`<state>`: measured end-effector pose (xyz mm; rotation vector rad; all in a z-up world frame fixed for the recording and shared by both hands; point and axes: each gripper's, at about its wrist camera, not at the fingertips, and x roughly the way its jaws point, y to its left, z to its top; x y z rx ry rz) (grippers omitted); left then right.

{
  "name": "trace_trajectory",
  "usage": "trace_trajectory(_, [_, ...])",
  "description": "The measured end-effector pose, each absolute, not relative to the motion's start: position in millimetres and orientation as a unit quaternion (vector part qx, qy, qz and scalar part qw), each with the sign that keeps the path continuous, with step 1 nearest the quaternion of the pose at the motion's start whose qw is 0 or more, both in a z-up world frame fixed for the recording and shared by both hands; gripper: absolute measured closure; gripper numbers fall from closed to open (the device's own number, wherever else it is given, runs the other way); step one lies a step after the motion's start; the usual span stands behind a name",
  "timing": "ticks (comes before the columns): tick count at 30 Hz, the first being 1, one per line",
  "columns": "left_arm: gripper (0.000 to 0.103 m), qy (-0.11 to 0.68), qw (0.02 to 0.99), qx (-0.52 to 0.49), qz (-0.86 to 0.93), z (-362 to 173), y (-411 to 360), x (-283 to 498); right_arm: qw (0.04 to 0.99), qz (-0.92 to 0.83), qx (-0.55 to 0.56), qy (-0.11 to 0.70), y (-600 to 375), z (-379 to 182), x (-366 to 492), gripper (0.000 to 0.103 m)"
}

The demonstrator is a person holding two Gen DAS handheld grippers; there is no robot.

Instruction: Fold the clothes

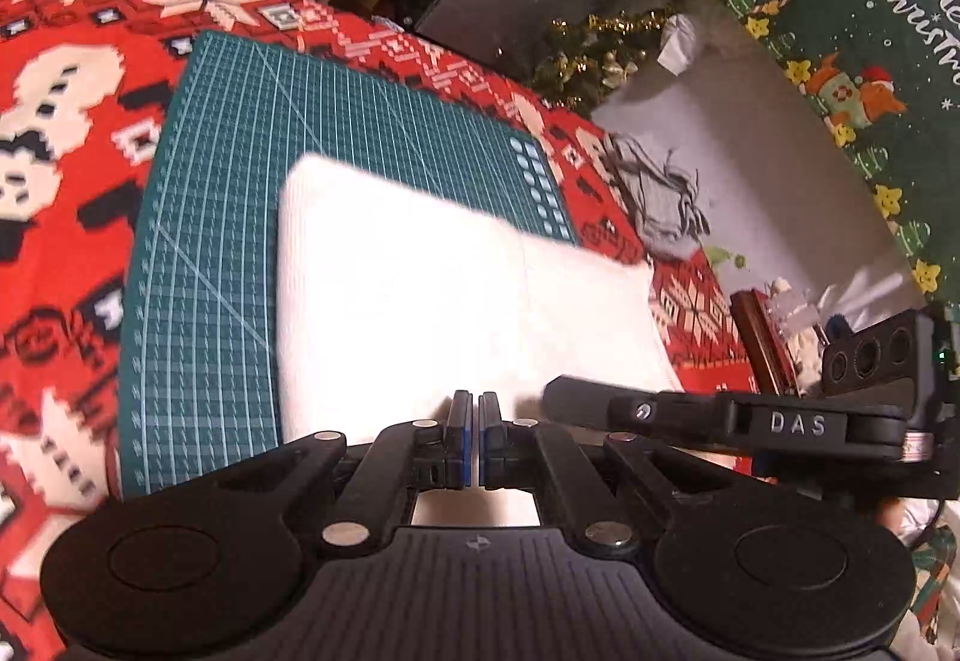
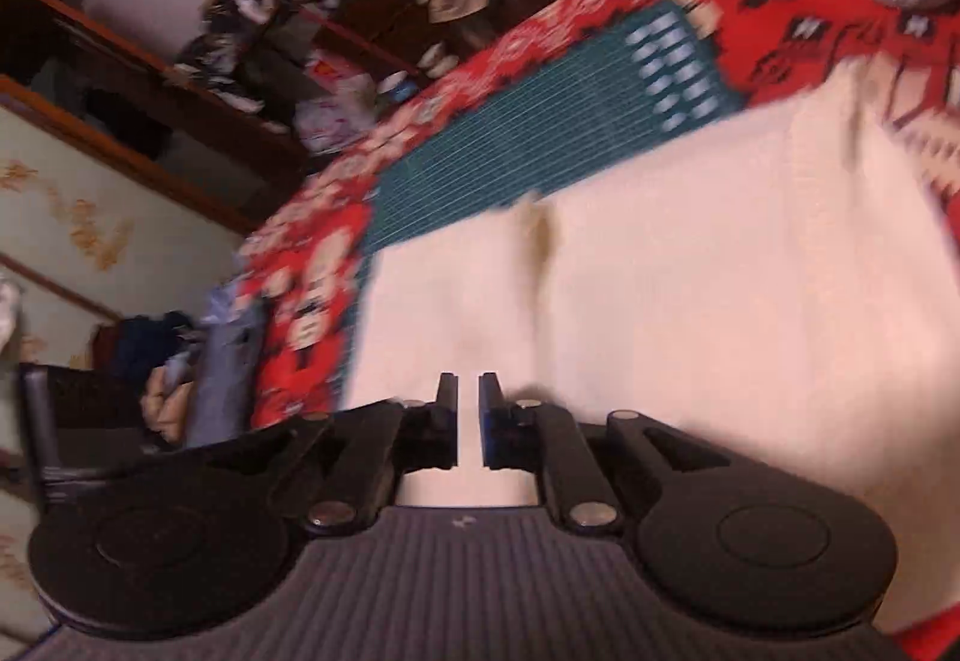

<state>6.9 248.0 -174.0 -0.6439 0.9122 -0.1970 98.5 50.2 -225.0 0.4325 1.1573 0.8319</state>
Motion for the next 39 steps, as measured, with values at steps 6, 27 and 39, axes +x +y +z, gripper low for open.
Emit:
trace_trajectory(6, [0.102,0.439,0.837,-0.309,-0.103,-179.9,240.4,-8.7,0.731,0.365,0.194,0.543,41.9,-241.7,77.0,0.103])
trace_trajectory(27, [0.101,0.453,0.820,-0.334,-0.101,-189.1,243.2,-64.2,0.703,0.343,0.268,0.563,-5.3,-254.5,32.4,0.103])
trace_trajectory(39, [0.101,0.416,0.832,-0.358,-0.079,-178.2,262.7,-69.7,0.694,0.378,0.265,0.552,23.8,-232.4,24.3,0.094])
